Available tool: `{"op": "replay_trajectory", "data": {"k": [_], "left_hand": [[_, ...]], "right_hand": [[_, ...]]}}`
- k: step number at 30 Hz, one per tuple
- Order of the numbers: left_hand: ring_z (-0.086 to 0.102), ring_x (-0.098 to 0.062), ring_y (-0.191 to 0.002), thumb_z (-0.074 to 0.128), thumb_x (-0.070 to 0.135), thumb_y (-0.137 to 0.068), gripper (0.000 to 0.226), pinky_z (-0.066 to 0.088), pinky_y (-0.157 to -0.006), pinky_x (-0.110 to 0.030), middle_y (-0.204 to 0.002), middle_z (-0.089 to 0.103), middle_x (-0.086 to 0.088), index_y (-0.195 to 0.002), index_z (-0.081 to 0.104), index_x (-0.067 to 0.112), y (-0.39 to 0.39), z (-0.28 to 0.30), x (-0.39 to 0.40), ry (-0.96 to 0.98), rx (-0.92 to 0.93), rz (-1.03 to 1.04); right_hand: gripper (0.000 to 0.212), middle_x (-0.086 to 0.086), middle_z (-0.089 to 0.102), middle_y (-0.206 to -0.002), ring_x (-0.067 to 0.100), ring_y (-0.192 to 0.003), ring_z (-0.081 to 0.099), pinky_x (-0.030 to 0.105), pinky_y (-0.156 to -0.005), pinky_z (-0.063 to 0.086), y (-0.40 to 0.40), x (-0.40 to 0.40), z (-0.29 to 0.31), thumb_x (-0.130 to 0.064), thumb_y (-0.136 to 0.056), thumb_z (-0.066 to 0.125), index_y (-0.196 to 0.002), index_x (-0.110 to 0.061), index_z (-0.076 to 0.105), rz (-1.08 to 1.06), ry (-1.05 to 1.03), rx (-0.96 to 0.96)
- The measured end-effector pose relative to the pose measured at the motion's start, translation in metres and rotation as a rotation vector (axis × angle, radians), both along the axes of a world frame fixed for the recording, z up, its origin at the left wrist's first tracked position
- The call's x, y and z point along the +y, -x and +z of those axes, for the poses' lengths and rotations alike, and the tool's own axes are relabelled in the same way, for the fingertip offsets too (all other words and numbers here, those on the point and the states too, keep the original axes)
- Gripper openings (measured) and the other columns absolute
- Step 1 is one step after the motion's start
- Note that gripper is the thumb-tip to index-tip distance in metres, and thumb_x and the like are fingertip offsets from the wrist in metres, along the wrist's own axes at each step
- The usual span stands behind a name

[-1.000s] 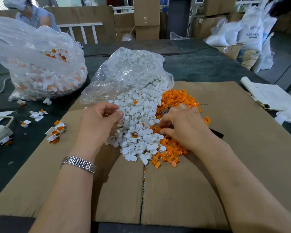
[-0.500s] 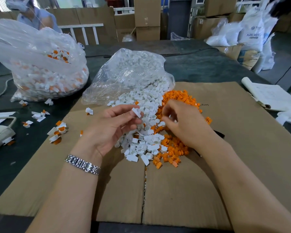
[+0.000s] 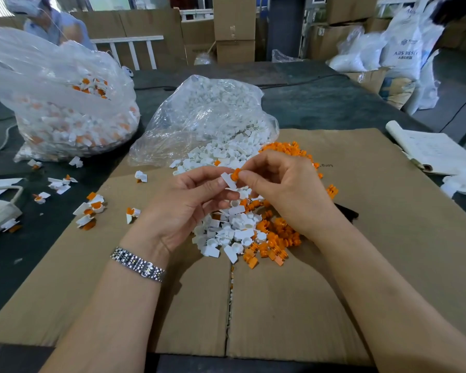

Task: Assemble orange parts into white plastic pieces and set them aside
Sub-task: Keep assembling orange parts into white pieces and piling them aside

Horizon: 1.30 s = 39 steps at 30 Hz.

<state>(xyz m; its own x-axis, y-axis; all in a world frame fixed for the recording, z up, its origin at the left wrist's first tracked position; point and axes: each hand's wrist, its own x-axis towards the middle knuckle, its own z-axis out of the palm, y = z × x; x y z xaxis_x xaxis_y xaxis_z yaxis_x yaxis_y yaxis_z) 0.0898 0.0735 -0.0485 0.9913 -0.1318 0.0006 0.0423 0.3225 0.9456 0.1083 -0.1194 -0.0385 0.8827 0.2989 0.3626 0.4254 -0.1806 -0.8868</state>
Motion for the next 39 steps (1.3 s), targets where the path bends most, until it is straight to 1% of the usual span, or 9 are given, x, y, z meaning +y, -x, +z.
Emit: {"op": "replay_trajectory", "data": {"k": [5,10,12,14,20,24,28,32,39], "left_hand": [[0.076,-0.019,-0.079,0.07,0.01,-0.08,0.02,0.06,-0.068,-0.021,-0.087,0.078,-0.009,-0.093,0.084,0.016,0.001,0.0,-0.002,-0.028,-0.037,0.001],[0.076,-0.02,-0.08,0.07,0.01,-0.08,0.019,0.059,-0.069,-0.022,-0.092,0.078,-0.011,-0.095,0.083,0.012,0.0,-0.002,-0.006,-0.002,-0.083,0.046],[0.076,-0.021,-0.082,0.07,0.01,-0.081,0.02,0.06,-0.07,-0.022,-0.094,0.078,-0.013,-0.097,0.082,0.011,0.0,-0.002,-0.005,0.003,-0.079,0.055],[0.076,-0.022,-0.083,0.07,0.01,-0.082,0.02,0.06,-0.07,-0.022,-0.094,0.078,-0.013,-0.097,0.083,0.012,0.0,-0.002,-0.003,-0.002,-0.065,0.045],[0.076,-0.019,-0.082,0.066,0.012,-0.087,0.021,0.06,-0.071,-0.022,-0.095,0.078,-0.012,-0.1,0.082,0.012,0.003,0.0,0.0,0.045,-0.02,-0.061],[0.077,-0.024,-0.081,0.069,0.01,-0.084,0.021,0.061,-0.069,-0.025,-0.095,0.077,-0.017,-0.103,0.079,0.012,0.003,0.0,-0.001,0.067,-0.004,-0.056],[0.077,-0.027,-0.085,0.073,0.011,-0.08,0.016,0.06,-0.069,-0.025,-0.096,0.078,-0.016,-0.094,0.081,0.014,0.003,-0.001,-0.003,-0.005,-0.027,0.01],[0.072,-0.019,-0.07,0.075,0.01,-0.073,0.019,0.058,-0.063,-0.022,-0.086,0.076,-0.011,-0.09,0.083,0.011,0.001,-0.002,-0.003,-0.023,-0.05,0.073],[0.077,-0.026,-0.076,0.08,0.01,-0.072,0.013,0.061,-0.071,-0.026,-0.087,0.078,-0.019,-0.084,0.082,0.004,0.002,0.002,-0.003,-0.028,-0.02,0.082]], "right_hand": [[0.006,-0.003,0.071,-0.085,0.019,-0.077,0.067,0.039,-0.072,0.059,0.003,0.004,-0.001,-0.023,-0.093,0.071,-0.094,-0.017,0.07,-0.082,0.052,-0.003],[0.015,-0.022,0.056,-0.062,0.005,-0.054,0.048,0.023,-0.055,0.04,0.009,0.019,-0.009,-0.029,-0.093,0.067,-0.089,-0.016,0.061,-0.185,0.089,-0.12],[0.013,-0.022,0.056,-0.062,0.004,-0.053,0.046,0.024,-0.052,0.038,0.008,0.019,-0.009,-0.028,-0.094,0.066,-0.091,-0.018,0.061,-0.166,0.078,-0.085],[0.009,-0.013,0.06,-0.068,0.007,-0.056,0.046,0.031,-0.05,0.044,0.006,0.013,-0.007,-0.026,-0.094,0.069,-0.095,-0.019,0.063,-0.096,0.054,-0.029],[0.031,-0.004,0.062,-0.096,0.009,-0.066,0.049,0.017,-0.065,0.045,0.002,-0.005,0.002,-0.021,-0.09,0.074,-0.12,-0.027,0.066,0.073,0.04,-0.055],[0.022,-0.004,0.064,-0.094,0.012,-0.077,0.059,0.018,-0.072,0.049,0.002,-0.003,0.0,-0.02,-0.088,0.075,-0.11,-0.023,0.074,0.018,0.112,-0.169],[0.02,-0.006,0.066,-0.091,0.013,-0.079,0.063,0.023,-0.074,0.054,0.001,-0.002,-0.004,-0.022,-0.084,0.079,-0.103,-0.021,0.074,-0.045,0.145,-0.252],[0.022,-0.008,0.068,-0.092,0.006,-0.08,0.063,0.021,-0.076,0.054,0.0,0.0,-0.006,-0.022,-0.083,0.08,-0.103,-0.018,0.074,-0.091,0.193,-0.351],[0.022,-0.004,0.067,-0.09,0.005,-0.078,0.062,0.025,-0.076,0.055,0.0,-0.001,-0.005,-0.019,-0.084,0.08,-0.105,-0.013,0.074,-0.14,0.266,-0.443]]}}
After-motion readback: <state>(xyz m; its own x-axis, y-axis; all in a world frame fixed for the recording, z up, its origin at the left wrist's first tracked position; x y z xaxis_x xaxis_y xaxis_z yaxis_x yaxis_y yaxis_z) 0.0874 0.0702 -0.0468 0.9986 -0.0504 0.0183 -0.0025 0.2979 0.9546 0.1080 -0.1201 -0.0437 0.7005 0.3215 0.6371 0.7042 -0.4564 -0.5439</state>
